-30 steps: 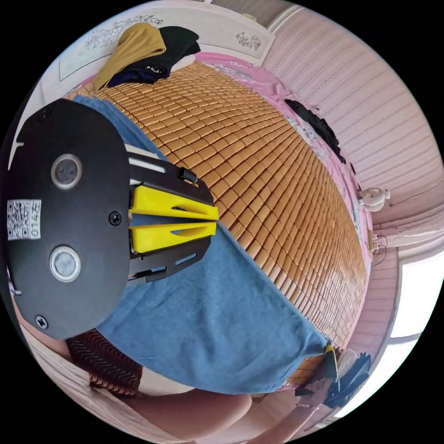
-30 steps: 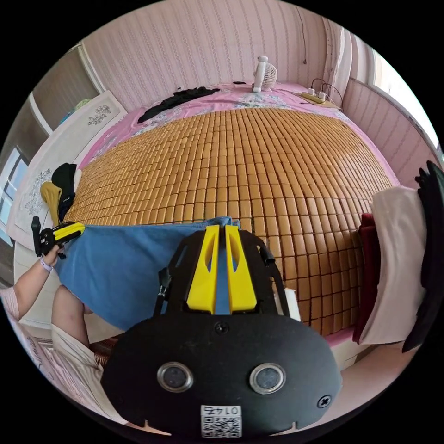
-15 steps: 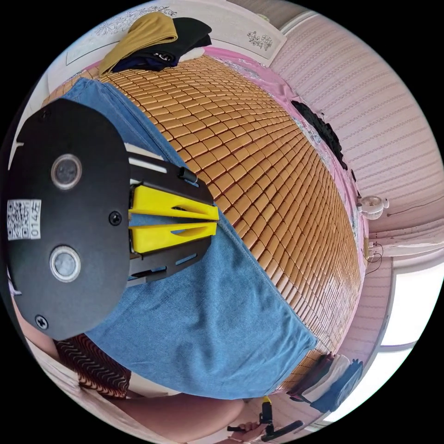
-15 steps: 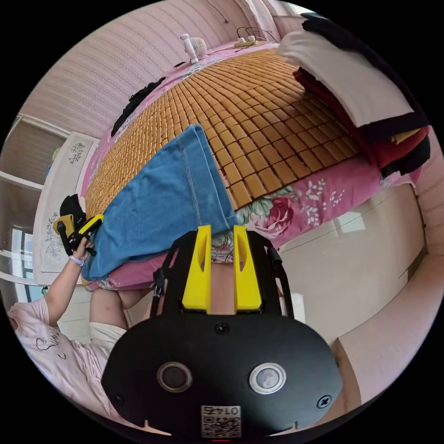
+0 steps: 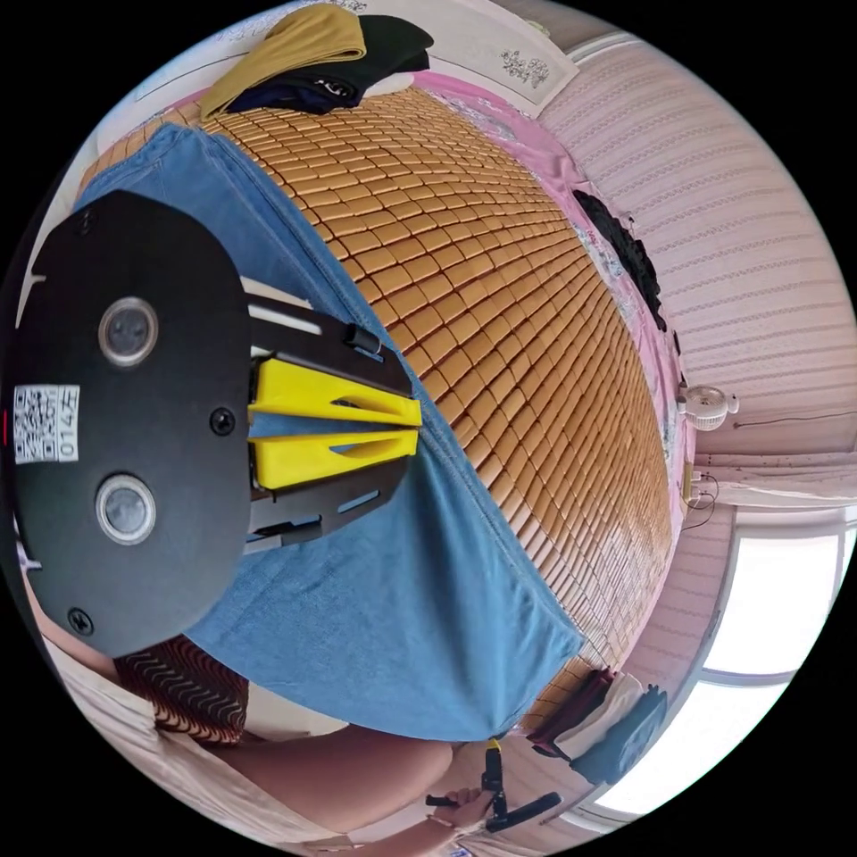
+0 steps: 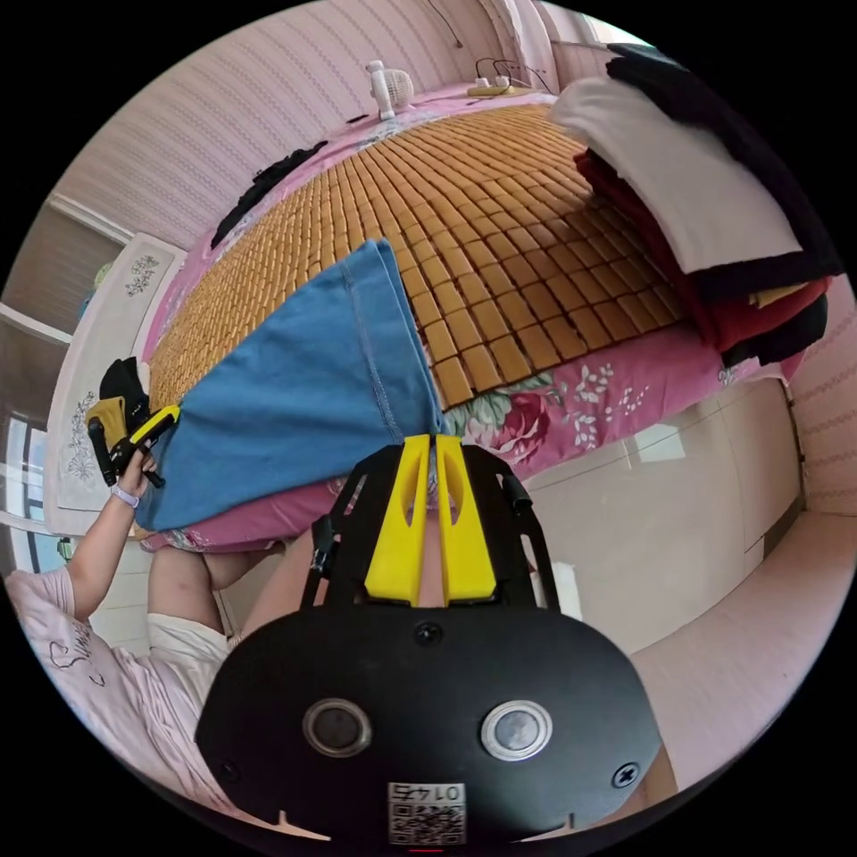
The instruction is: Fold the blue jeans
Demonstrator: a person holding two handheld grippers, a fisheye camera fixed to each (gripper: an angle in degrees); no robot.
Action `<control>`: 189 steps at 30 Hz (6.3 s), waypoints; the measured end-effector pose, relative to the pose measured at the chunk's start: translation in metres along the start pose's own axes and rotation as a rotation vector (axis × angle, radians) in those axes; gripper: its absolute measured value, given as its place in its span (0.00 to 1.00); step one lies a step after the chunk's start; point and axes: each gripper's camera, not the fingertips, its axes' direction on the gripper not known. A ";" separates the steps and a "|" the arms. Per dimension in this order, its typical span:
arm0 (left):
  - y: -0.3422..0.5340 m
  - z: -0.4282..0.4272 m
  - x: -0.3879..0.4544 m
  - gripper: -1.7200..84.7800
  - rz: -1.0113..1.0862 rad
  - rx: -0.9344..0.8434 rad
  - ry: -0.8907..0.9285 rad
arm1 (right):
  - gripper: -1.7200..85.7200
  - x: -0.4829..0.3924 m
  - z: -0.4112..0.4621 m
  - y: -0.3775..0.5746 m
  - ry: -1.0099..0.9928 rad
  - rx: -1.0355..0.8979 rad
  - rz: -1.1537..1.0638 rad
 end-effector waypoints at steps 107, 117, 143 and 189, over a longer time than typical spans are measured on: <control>0.291 -0.345 -0.387 0.08 -0.611 0.140 -0.325 | 0.02 -0.821 0.458 -0.068 0.009 -0.131 -1.373; 0.312 -0.295 -0.407 0.14 -0.808 0.009 -0.207 | 0.03 -0.808 0.458 -0.080 0.082 -0.087 -1.255; 0.122 -0.180 0.041 0.01 0.112 -0.131 0.242 | 0.01 -0.838 0.485 -0.096 0.399 -0.630 -1.461; 0.153 -0.164 -0.010 0.01 -0.258 -0.258 0.100 | 0.05 -0.053 0.085 -0.058 -0.289 0.231 -0.030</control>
